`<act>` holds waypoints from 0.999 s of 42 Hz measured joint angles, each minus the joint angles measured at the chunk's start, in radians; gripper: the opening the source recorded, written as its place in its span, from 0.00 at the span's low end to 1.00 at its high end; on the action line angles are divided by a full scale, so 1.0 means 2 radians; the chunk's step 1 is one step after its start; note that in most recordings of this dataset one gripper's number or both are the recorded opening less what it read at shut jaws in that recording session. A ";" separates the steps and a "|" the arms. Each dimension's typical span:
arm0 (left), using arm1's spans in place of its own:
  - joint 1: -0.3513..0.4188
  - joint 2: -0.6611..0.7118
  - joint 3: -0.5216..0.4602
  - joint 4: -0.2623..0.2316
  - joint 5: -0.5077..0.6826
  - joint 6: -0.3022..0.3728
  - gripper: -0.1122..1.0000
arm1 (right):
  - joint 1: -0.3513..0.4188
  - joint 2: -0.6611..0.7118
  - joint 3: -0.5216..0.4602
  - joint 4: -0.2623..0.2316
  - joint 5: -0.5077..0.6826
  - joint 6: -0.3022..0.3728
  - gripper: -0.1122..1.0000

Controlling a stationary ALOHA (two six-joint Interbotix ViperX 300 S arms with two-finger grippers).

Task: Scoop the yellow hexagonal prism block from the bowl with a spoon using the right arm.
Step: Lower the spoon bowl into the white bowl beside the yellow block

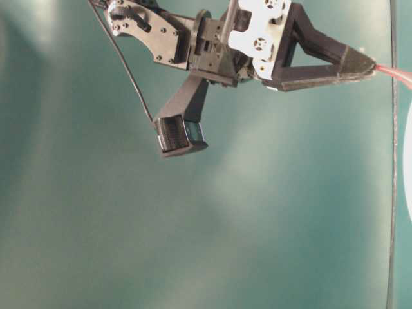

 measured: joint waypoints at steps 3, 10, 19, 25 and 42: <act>0.000 0.000 0.000 0.000 0.000 0.000 0.11 | 0.002 0.005 -0.004 0.000 0.005 0.000 0.31; 0.000 0.001 0.000 0.000 0.000 0.000 0.11 | 0.004 0.019 -0.007 0.000 0.013 -0.001 0.31; 0.000 0.001 0.000 0.001 0.000 0.000 0.11 | 0.014 0.029 -0.007 0.001 0.014 -0.001 0.31; 0.000 0.000 0.000 0.000 -0.001 0.000 0.11 | 0.019 0.031 -0.008 0.000 0.009 -0.001 0.31; 0.000 0.001 0.000 0.000 -0.001 0.000 0.11 | 0.026 0.059 -0.023 0.000 0.002 -0.002 0.31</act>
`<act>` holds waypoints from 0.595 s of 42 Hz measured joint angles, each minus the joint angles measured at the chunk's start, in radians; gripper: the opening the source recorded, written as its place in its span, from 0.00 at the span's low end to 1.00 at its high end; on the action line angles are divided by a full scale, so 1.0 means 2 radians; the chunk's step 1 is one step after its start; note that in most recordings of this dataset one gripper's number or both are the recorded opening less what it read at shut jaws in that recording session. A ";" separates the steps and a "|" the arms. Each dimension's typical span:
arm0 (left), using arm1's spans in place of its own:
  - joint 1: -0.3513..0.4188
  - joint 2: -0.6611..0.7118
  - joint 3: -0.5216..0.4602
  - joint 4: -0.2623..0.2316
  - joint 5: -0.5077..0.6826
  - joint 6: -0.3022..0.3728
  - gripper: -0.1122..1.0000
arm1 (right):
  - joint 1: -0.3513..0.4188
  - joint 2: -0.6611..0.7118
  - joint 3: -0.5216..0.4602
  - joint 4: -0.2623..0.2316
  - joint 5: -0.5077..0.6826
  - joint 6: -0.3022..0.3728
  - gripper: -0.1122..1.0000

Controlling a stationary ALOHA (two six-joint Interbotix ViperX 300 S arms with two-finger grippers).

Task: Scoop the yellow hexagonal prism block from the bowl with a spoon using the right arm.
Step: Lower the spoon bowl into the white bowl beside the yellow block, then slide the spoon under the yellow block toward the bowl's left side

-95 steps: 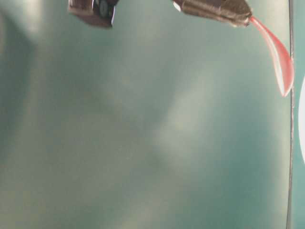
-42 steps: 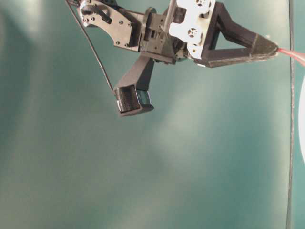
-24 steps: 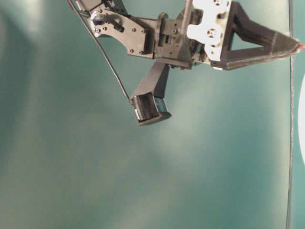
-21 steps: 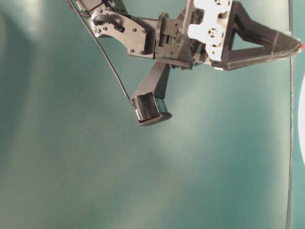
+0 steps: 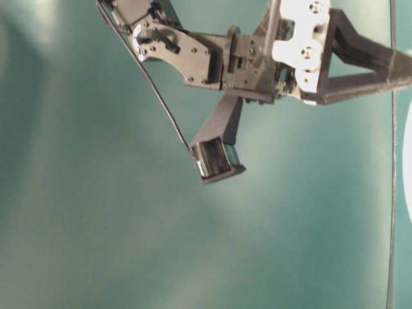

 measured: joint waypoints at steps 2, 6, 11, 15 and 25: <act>0.000 0.000 0.000 0.001 0.000 0.001 0.10 | 0.000 0.002 -0.002 0.000 -0.004 -0.001 0.31; 0.000 0.000 0.000 0.001 0.000 0.000 0.10 | 0.001 0.008 -0.006 0.000 -0.013 -0.004 0.31; 0.000 -0.001 0.000 0.000 0.000 0.000 0.11 | 0.002 0.017 -0.011 0.000 -0.025 -0.005 0.31; 0.001 0.000 0.000 0.000 0.000 0.000 0.11 | 0.002 0.021 -0.016 0.000 -0.034 -0.007 0.31; 0.001 -0.001 0.000 0.000 0.000 0.000 0.11 | 0.002 0.025 -0.021 0.000 -0.068 -0.010 0.31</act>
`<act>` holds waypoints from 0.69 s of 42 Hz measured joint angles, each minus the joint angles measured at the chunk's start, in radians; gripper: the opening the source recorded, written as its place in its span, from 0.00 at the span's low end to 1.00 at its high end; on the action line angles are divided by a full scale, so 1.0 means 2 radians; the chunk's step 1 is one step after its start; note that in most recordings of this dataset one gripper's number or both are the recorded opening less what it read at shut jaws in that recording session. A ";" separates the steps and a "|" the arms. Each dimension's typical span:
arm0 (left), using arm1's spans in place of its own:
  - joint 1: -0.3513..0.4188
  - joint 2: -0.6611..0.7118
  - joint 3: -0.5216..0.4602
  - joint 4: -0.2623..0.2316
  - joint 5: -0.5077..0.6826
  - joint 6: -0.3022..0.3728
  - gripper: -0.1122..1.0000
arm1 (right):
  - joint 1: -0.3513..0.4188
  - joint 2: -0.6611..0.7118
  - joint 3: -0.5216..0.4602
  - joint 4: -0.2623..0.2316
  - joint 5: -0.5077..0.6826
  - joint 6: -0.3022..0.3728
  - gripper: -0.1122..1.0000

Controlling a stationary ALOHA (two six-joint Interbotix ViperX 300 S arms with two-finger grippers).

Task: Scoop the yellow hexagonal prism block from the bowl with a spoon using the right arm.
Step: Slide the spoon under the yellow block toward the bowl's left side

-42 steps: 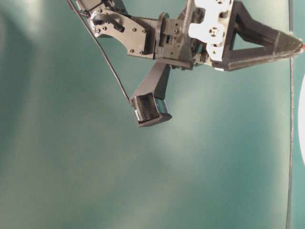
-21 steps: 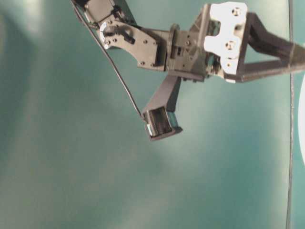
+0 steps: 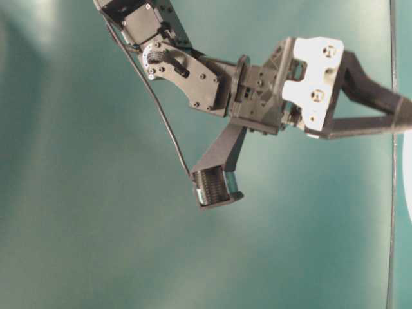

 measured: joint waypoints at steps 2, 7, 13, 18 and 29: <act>-0.001 -0.001 0.000 0.000 0.000 0.000 0.11 | 0.000 0.000 0.000 -0.001 -0.008 0.000 0.31; -0.001 -0.001 0.000 0.000 0.000 0.000 0.11 | 0.000 0.000 0.001 -0.001 -0.025 0.000 0.31; -0.001 -0.001 0.000 0.000 0.000 0.000 0.11 | 0.000 0.000 0.001 -0.001 -0.042 0.000 0.31; -0.001 -0.001 0.001 0.000 0.000 0.000 0.11 | -0.001 -0.001 0.000 -0.001 -0.050 0.000 0.31; 0.000 -0.001 0.000 0.000 0.000 0.000 0.10 | 0.000 0.000 0.000 -0.001 -0.055 0.000 0.31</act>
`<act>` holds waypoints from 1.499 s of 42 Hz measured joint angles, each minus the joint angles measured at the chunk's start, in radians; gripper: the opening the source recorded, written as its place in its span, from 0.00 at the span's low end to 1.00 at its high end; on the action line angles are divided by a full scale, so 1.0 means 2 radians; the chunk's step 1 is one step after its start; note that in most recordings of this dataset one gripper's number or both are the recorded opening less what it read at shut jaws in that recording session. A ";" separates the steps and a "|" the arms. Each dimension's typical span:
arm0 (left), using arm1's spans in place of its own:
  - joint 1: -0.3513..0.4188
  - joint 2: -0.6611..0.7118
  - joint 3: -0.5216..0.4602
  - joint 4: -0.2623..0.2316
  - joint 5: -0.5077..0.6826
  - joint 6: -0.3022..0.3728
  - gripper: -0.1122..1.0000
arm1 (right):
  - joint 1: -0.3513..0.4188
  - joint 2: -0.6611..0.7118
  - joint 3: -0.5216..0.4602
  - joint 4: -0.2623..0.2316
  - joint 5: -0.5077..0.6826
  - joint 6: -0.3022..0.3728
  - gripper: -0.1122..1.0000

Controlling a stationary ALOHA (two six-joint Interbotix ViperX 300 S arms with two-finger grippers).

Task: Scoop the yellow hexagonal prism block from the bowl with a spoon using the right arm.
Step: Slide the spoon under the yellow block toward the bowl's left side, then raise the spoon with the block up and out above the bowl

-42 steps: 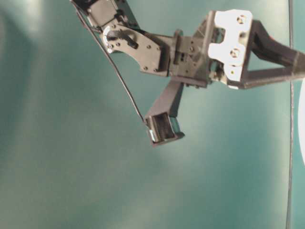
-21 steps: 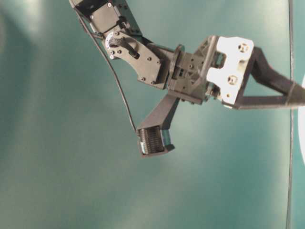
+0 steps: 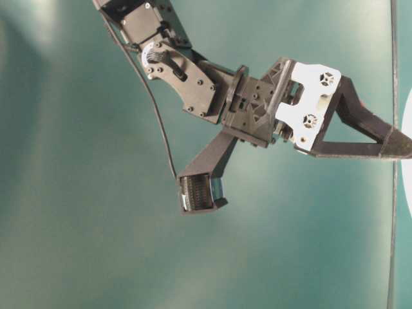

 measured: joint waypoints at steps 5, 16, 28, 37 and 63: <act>-0.001 0.000 0.000 0.000 0.000 0.000 0.10 | 0.000 0.000 0.001 0.000 -0.005 0.000 0.31; -0.001 0.000 0.000 0.000 0.000 0.000 0.10 | -0.001 0.000 0.001 0.000 -0.010 0.003 0.31; -0.001 0.000 0.001 0.000 0.000 0.000 0.11 | 0.000 -0.005 0.005 0.000 -0.028 0.006 0.31; -0.001 0.000 0.000 0.000 0.000 0.000 0.10 | 0.000 -0.017 0.025 0.000 -0.053 0.008 0.31; -0.001 -0.001 0.000 0.001 0.000 0.000 0.11 | 0.000 -0.088 0.097 0.002 -0.164 0.009 0.31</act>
